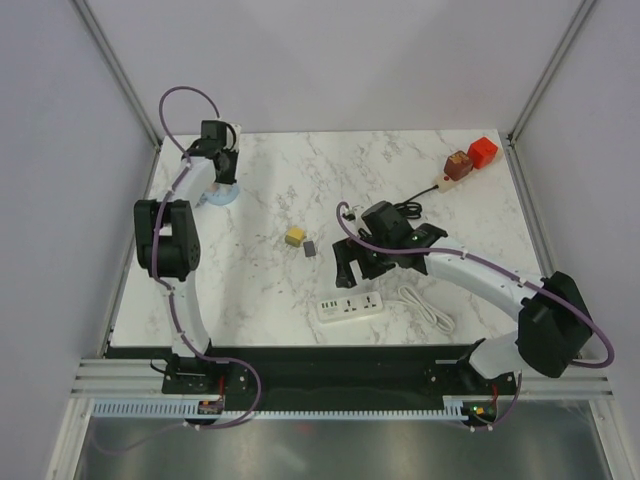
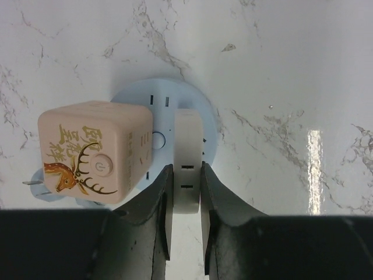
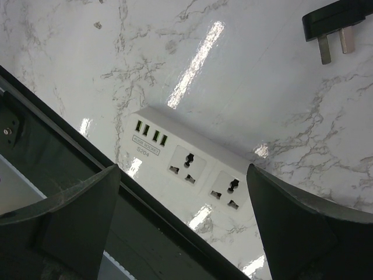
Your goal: Pull the plug off the socket
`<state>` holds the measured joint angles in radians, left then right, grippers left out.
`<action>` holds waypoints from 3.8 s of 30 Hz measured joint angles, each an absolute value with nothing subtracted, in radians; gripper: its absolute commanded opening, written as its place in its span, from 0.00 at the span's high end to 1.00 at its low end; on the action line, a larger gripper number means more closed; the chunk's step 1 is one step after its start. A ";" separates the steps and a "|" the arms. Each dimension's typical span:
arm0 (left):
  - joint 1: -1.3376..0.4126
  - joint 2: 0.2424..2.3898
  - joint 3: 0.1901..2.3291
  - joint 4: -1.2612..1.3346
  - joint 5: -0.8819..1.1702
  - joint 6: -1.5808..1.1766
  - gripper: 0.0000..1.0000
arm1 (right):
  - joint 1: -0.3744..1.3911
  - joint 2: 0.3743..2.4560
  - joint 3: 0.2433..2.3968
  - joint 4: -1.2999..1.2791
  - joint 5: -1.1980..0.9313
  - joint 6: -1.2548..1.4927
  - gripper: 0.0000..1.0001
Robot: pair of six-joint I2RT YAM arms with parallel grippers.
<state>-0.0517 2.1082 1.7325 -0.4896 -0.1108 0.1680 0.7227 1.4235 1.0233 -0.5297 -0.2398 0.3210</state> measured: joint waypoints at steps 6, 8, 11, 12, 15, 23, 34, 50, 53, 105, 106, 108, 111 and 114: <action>-0.065 2.003 1.593 -0.493 -0.105 0.091 0.97 | 0.723 1.464 1.024 -0.517 -0.247 0.322 0.02; -0.076 1.967 1.554 -0.513 -0.104 0.049 0.98 | 0.723 1.470 1.024 -0.508 -0.254 0.324 0.02; -0.100 1.894 1.464 -0.522 -0.101 -0.021 0.98 | 0.725 1.476 1.024 -0.495 -0.264 0.332 0.02; -0.110 1.862 1.423 -0.530 -0.100 -0.041 0.98 | 0.727 1.478 1.024 -0.489 -0.266 0.336 0.02; -0.152 1.772 1.312 -0.531 -0.116 -0.091 0.98 | 0.738 1.487 1.028 -0.479 -0.270 0.347 0.02; -0.250 1.552 1.078 -0.541 -0.119 -0.226 0.43 | 0.799 1.497 1.032 -0.463 -0.249 0.393 0.02; -0.262 1.281 0.986 -0.636 -0.027 -0.347 0.33 | 0.811 1.631 1.182 -0.519 -0.081 0.498 0.02; 0.081 1.225 0.944 -0.509 0.202 -0.427 0.71 | 0.918 2.037 1.781 -0.560 0.092 0.757 0.08; 0.101 1.252 0.941 -0.475 0.235 -0.435 0.74 | 0.954 2.126 1.888 -0.571 0.147 0.814 0.13; 0.022 1.419 0.857 -0.244 0.279 -0.513 0.98 | 1.007 2.517 2.346 -0.701 0.405 0.857 1.00; 0.010 1.422 0.857 -0.236 0.270 -0.516 0.98 | 1.006 2.518 2.350 -0.706 0.411 0.853 1.00; -0.007 1.428 0.857 -0.218 0.258 -0.519 0.98 | 1.002 2.522 2.363 -0.722 0.421 0.846 1.00; -0.022 1.432 0.858 -0.204 0.240 -0.523 0.98 | 0.997 2.536 2.394 -0.737 0.422 0.836 1.00; -0.031 1.436 0.858 -0.196 0.220 -0.525 0.98 | 0.996 2.561 2.444 -0.760 0.425 0.826 1.00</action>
<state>-0.0307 1.4361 0.8581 -0.1963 0.2199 -0.5247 0.9962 2.5614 2.4443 -0.7597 0.4248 0.8261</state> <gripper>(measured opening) 0.029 0.279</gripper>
